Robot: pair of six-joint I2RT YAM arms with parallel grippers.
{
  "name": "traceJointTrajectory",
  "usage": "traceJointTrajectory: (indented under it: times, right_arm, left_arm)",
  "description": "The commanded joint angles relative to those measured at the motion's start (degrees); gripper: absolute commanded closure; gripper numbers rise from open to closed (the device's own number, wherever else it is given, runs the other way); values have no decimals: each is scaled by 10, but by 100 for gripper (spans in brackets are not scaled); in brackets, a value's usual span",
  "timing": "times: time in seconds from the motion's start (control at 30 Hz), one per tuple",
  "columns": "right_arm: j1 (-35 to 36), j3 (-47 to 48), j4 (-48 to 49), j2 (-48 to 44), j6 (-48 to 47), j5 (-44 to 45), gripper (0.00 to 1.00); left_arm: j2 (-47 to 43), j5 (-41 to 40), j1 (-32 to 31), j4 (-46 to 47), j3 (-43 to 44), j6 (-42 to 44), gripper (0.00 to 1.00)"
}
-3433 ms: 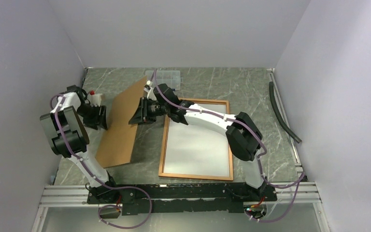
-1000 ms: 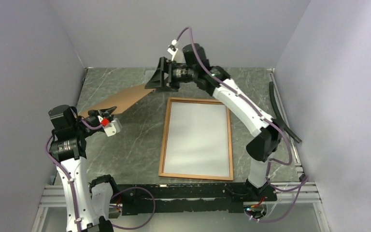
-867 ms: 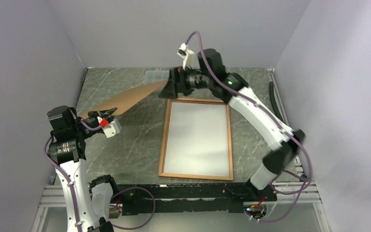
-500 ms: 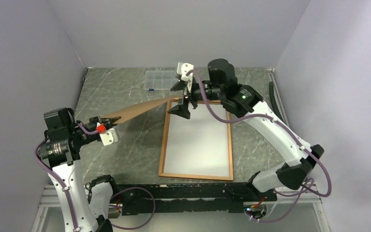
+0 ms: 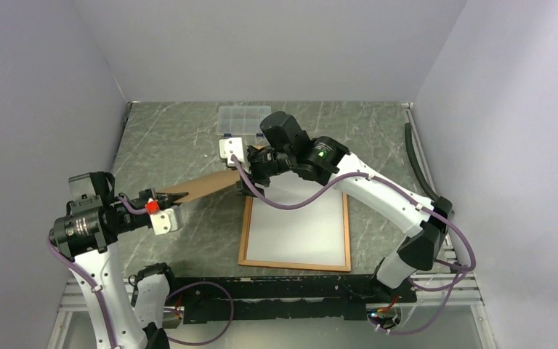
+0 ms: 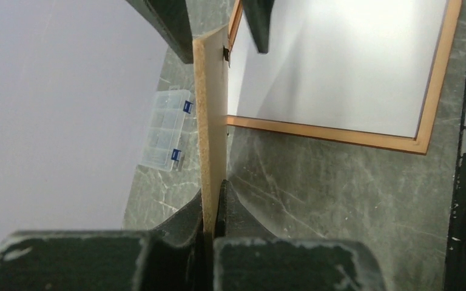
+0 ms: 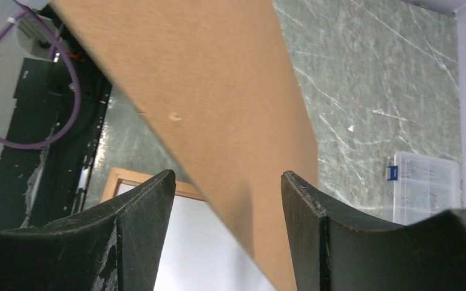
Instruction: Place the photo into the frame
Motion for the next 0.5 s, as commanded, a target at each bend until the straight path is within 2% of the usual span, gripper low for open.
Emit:
traceJointTrajectory:
  times: [0.0, 0.17, 0.27, 0.3, 0.33, 0.37, 0.4, 0.43, 0.47]
  right_arm:
    - [-4, -35, 93, -27, -10, 24, 36]
    - [-2, -52, 129, -22, 7, 40, 60]
    - [-2, -68, 164, -29, 24, 60, 81]
    - [-2, -73, 176, -32, 32, 70, 87]
    - [-2, -76, 192, -35, 41, 76, 96]
    - [-3, -81, 211, -38, 58, 80, 100]
    - [-3, -86, 229, -42, 72, 85, 100]
    - [-3, -90, 246, -45, 83, 87, 100]
    - [-4, -91, 259, -47, 97, 90, 100]
  left_arm:
    - [3, 73, -1, -38, 13, 70, 97]
    - [15, 79, -1, -37, 28, 61, 97]
    - [9, 84, -1, 23, 25, 9, 97]
    - [4, 87, 0, 56, 22, -21, 91]
    - [-3, 86, -1, 100, 17, -63, 78]
    - [-11, 83, -1, 159, 7, -110, 57]
    - [-24, 74, 0, 233, -7, -189, 20]
    - [-38, 60, -1, 333, -30, -281, 7]
    - [-53, 38, -1, 442, -53, -407, 6]
